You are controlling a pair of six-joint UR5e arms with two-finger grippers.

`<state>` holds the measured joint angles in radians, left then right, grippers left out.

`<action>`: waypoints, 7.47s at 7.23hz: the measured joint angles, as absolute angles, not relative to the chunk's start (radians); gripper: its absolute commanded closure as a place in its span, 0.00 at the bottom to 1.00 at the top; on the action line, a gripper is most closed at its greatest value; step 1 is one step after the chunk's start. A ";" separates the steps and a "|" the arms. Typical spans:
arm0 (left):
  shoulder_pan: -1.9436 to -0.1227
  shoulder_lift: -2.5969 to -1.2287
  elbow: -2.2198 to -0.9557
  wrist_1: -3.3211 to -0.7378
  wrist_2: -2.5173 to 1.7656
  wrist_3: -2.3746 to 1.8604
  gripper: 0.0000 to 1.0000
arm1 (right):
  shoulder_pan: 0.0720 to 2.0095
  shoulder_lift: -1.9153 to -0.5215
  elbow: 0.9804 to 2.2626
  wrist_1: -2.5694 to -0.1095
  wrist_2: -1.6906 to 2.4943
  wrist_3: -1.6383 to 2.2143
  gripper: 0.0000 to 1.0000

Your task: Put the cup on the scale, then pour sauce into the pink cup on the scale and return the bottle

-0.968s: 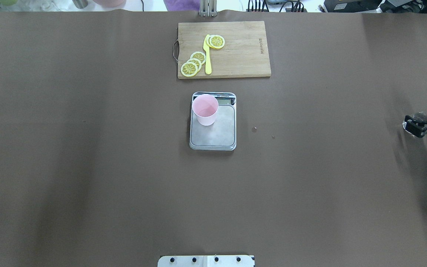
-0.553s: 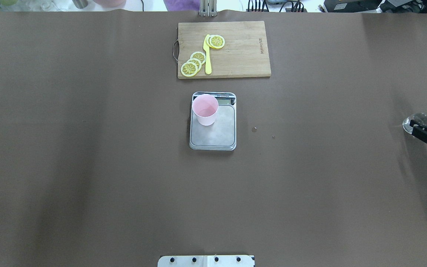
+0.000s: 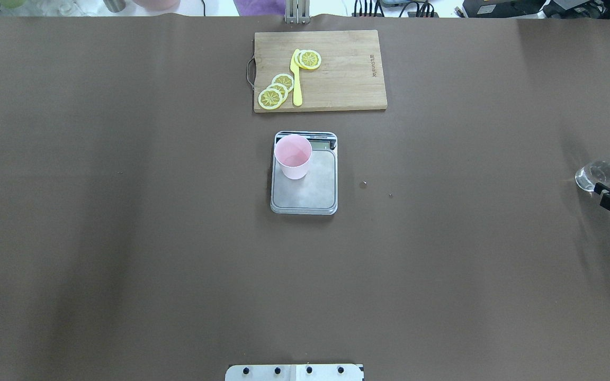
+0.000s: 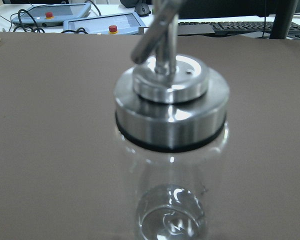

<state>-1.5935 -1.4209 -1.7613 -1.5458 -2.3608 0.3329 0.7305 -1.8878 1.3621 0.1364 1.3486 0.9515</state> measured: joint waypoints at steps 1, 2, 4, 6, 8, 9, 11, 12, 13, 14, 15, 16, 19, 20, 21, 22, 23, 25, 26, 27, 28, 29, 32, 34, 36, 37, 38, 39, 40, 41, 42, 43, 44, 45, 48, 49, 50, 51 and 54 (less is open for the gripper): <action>-1.594 -1.420 -1.761 -1.545 -2.361 0.333 0.02 | 0.730 -1.913 1.362 0.173 1.363 0.952 0.00; -1.594 -1.420 -1.761 -1.545 -2.361 0.333 0.02 | 0.730 -1.946 1.361 0.211 1.382 0.952 0.00; -1.594 -1.420 -1.765 -1.545 -2.361 0.333 0.02 | 0.735 -1.997 1.354 0.256 1.401 0.948 0.00; -1.594 -1.420 -1.774 -1.545 -2.361 0.333 0.02 | 0.790 -2.006 1.318 0.264 1.462 0.926 0.00; -1.594 -1.421 -1.778 -1.545 -2.361 0.333 0.02 | 1.042 -1.956 1.264 0.234 1.719 0.821 0.00; -1.594 -1.421 -1.780 -1.545 -2.361 0.333 0.02 | 1.201 -1.903 1.239 0.175 1.871 0.752 0.00; -1.594 -1.421 -1.788 -1.544 -2.361 0.333 0.02 | 1.452 -1.764 1.224 -0.069 2.095 0.584 0.00; -1.594 -1.421 -1.789 -1.544 -2.361 0.333 0.02 | 1.515 -1.690 1.224 -0.202 2.153 0.526 0.00; -1.594 -1.424 -1.790 -1.545 -2.361 0.333 0.02 | 1.554 -1.617 1.226 -0.336 2.198 0.491 0.00; -1.593 -1.427 -1.789 -1.545 -2.361 0.333 0.02 | 1.584 -1.557 1.231 -0.469 2.244 0.464 0.00; -1.592 -1.431 -1.788 -1.544 -2.360 0.331 0.02 | 1.607 -1.517 1.244 -0.601 2.289 0.429 0.00; -1.592 -1.434 -1.786 -1.543 -2.359 0.329 0.02 | 1.613 -1.495 1.273 -0.722 2.316 0.381 0.00; -1.591 -1.438 -1.773 -1.525 -2.358 0.323 0.02 | 1.584 -1.456 1.467 -1.244 2.344 0.124 0.00; -1.590 -1.439 -1.770 -1.508 -2.357 0.322 0.02 | 1.588 -1.444 1.533 -1.453 2.332 -0.008 0.00; -1.589 -1.439 -1.768 -1.492 -2.357 0.322 0.02 | 1.598 -1.457 1.582 -1.596 2.317 -0.105 0.00; -1.588 -1.439 -1.766 -1.480 -2.356 0.322 0.02 | 1.605 -1.495 1.602 -1.650 2.312 -0.144 0.00; -1.588 -1.439 -1.763 -1.470 -2.356 0.322 0.02 | 1.609 -1.541 1.608 -1.660 2.307 -0.154 0.00; -1.588 -1.459 -1.762 -1.434 -2.356 0.325 0.02 | 1.610 -1.589 1.613 -1.661 2.300 -0.162 0.00; -1.588 -1.480 -1.762 -1.396 -2.354 0.330 0.02 | 1.610 -1.595 1.613 -1.661 2.300 -0.165 0.00; -1.588 -1.494 -1.762 -1.371 -2.353 0.332 0.02 | 1.610 -1.597 1.612 -1.661 2.300 -0.168 0.00; -1.588 -1.502 -1.763 -1.360 -2.352 0.333 0.02 | 1.610 -1.598 1.613 -1.661 2.302 -0.167 0.00; -1.588 -1.509 -1.764 -1.355 -2.352 0.333 0.02 | 1.613 -1.599 1.616 -1.661 2.305 -0.166 0.00; -1.589 -1.516 -1.762 -1.353 -2.352 0.333 0.02 | 1.629 -1.620 1.645 -1.660 2.302 -0.170 0.00; -1.589 -1.514 -1.763 -1.356 -2.352 0.333 0.02 | 1.633 -1.642 1.681 -1.660 2.299 -0.170 0.00; -1.589 -1.511 -1.762 -1.361 -2.353 0.333 0.02 | 1.634 -1.652 1.708 -1.660 2.300 -0.169 0.00; -1.589 -1.508 -1.762 -1.367 -2.353 0.334 0.02 | 1.634 -1.660 1.728 -1.660 2.299 -0.169 0.00; -1.589 -1.506 -1.760 -1.370 -2.353 0.334 0.02 | 1.634 -1.665 1.744 -1.661 2.298 -0.169 0.00; -1.588 -1.505 -1.753 -1.370 -2.354 0.333 0.02 | 1.634 -1.670 1.753 -1.661 2.296 -0.170 0.00; -1.588 -1.505 -1.742 -1.371 -2.356 0.333 0.02 | 1.634 -1.672 1.757 -1.661 2.294 -0.170 0.00; -1.588 -1.506 -1.734 -1.372 -2.357 0.333 0.02 | 1.634 -1.674 1.760 -1.661 2.293 -0.169 0.00; -1.588 -1.508 -1.729 -1.372 -2.358 0.332 0.02 | 1.634 -1.675 1.760 -1.661 2.293 -0.169 0.00; -1.587 -1.512 -1.723 -1.372 -2.359 0.330 0.02 | 1.634 -1.678 1.761 -1.661 2.293 -0.169 0.00; -1.587 -1.515 -1.718 -1.373 -2.359 0.327 0.02 | 1.634 -1.680 1.761 -1.661 2.296 -0.169 0.00; -1.586 -1.516 -1.716 -1.373 -2.359 0.326 0.02 | 1.634 -1.682 1.761 -1.661 2.298 -0.169 0.00; -1.586 -1.518 -1.711 -1.372 -2.360 0.325 0.02 | 1.634 -1.683 1.763 -1.661 2.298 -0.168 0.00; -1.586 -1.518 -1.705 -1.373 -2.360 0.326 0.02 | 1.634 -1.683 1.764 -1.661 2.299 -0.169 0.00; -1.586 -1.519 -1.701 -1.373 -2.361 0.326 0.02 | 1.634 -1.685 1.768 -1.661 2.299 -0.169 0.00; -1.586 -1.520 -1.700 -1.373 -2.361 0.327 0.02 | 1.634 -1.691 1.782 -1.661 2.297 -0.169 0.00; -1.586 -1.526 -1.696 -1.373 -2.360 0.327 0.02 | 1.634 -1.718 1.817 -1.661 2.294 -0.169 0.00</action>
